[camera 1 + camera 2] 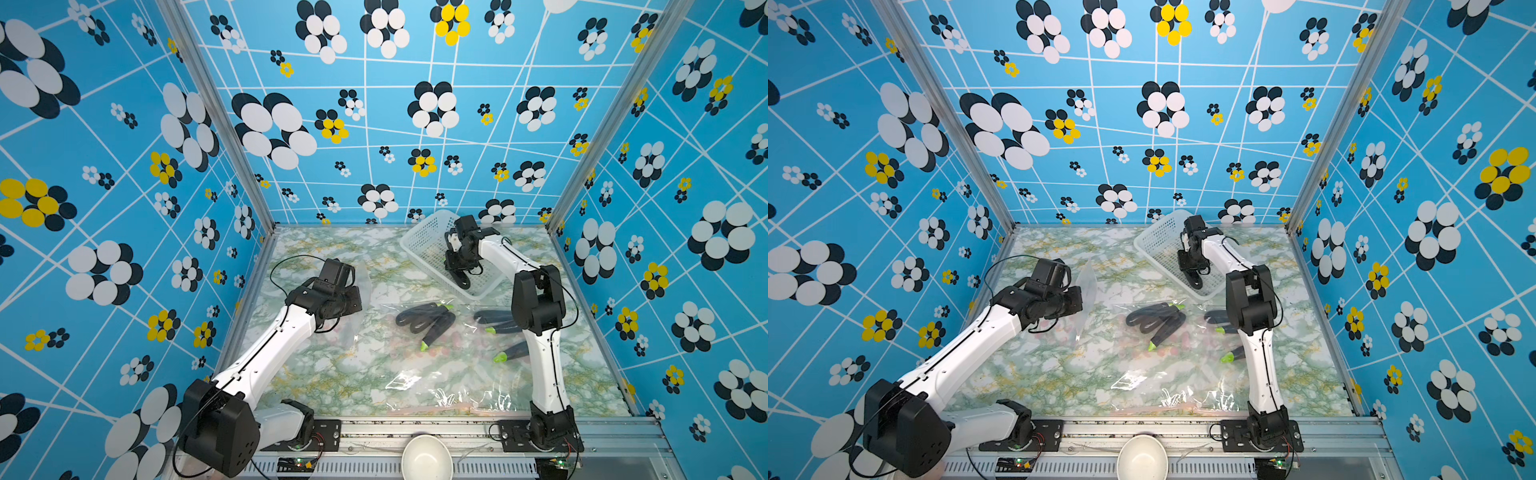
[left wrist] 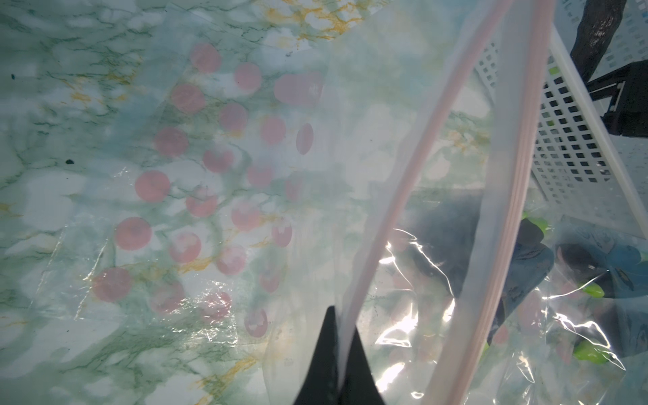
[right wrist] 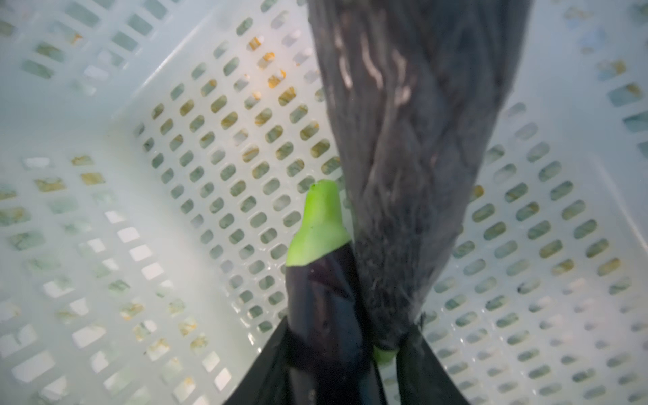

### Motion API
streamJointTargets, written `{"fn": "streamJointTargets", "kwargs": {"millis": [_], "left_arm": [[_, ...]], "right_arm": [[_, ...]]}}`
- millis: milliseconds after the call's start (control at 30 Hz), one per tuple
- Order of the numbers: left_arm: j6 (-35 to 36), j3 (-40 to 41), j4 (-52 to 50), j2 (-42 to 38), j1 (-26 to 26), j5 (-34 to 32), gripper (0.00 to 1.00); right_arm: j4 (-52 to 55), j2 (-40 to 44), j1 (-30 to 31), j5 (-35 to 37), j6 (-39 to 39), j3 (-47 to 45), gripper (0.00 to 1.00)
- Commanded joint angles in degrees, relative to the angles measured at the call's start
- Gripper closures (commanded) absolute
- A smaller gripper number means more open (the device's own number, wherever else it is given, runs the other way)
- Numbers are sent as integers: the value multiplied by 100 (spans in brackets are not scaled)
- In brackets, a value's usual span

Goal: Place the eggplant in a zip-top bag and seal the zipper
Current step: Pick up the eggplant from the basket.

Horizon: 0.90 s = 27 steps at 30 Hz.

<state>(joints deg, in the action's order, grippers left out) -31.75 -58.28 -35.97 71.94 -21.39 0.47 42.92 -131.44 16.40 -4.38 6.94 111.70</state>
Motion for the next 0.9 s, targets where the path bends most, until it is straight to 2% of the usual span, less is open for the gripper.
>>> {"fn": "streamJointTargets", "kwargs": {"millis": [0,367,867], "left_arm": [[91,-179,-139,-40,-6,-35,100],[82,-200,-139,33,-10,76,100],[72,-288,-129,65,-19,137,100]], "right_arm": [[-104,551,-32,7,173,-241,58],[-472,1385,-34,-89,375,-1026,61],[-530,1686,-32,-202,437,-1194,66]]}}
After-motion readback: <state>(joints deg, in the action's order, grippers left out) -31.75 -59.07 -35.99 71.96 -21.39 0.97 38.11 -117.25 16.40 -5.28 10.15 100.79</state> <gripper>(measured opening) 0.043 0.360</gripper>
